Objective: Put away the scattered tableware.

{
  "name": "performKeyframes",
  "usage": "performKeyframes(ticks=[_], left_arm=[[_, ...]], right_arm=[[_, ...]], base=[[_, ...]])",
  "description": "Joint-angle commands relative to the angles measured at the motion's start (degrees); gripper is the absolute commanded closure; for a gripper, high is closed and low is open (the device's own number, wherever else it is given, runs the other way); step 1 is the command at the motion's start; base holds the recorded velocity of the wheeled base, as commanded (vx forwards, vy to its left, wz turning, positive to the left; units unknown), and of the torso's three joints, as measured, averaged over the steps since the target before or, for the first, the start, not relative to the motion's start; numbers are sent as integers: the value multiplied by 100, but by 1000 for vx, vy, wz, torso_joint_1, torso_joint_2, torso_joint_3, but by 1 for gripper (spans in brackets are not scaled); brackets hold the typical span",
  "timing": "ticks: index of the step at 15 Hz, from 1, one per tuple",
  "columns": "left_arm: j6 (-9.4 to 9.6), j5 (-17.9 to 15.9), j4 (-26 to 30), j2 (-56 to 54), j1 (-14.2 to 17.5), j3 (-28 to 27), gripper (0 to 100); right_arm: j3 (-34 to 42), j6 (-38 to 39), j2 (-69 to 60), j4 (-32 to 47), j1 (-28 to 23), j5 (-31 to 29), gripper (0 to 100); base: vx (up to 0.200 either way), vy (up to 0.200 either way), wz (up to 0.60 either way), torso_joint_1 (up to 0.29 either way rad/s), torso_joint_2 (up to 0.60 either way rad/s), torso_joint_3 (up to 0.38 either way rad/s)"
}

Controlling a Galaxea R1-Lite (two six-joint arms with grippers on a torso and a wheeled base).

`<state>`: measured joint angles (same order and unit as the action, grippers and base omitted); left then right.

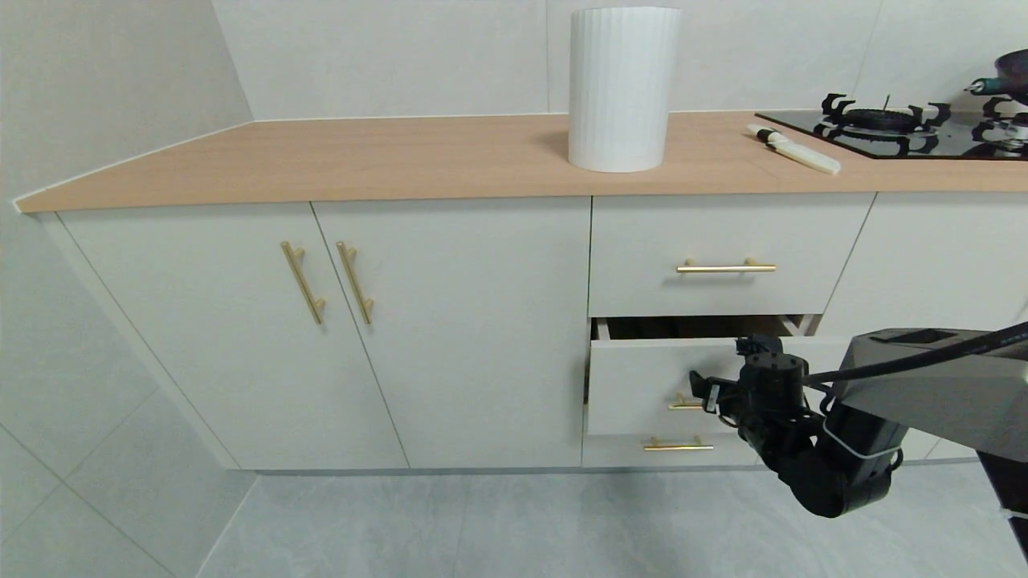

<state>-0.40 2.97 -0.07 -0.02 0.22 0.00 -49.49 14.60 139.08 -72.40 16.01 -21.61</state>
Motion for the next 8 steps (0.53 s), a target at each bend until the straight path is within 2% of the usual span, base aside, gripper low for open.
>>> performKeyframes(ticks=[1,8], left_arm=[[-4,1,-1,2,4,0,0],[-4,1,-1,2,4,0,0]], right_arm=[[-359,7,251,-11,-10,-97,0],[-1203,113,664,-37,-177,-537,0]], base=[[0,0,0,0,0,0],[0,0,0,0,0,0]])
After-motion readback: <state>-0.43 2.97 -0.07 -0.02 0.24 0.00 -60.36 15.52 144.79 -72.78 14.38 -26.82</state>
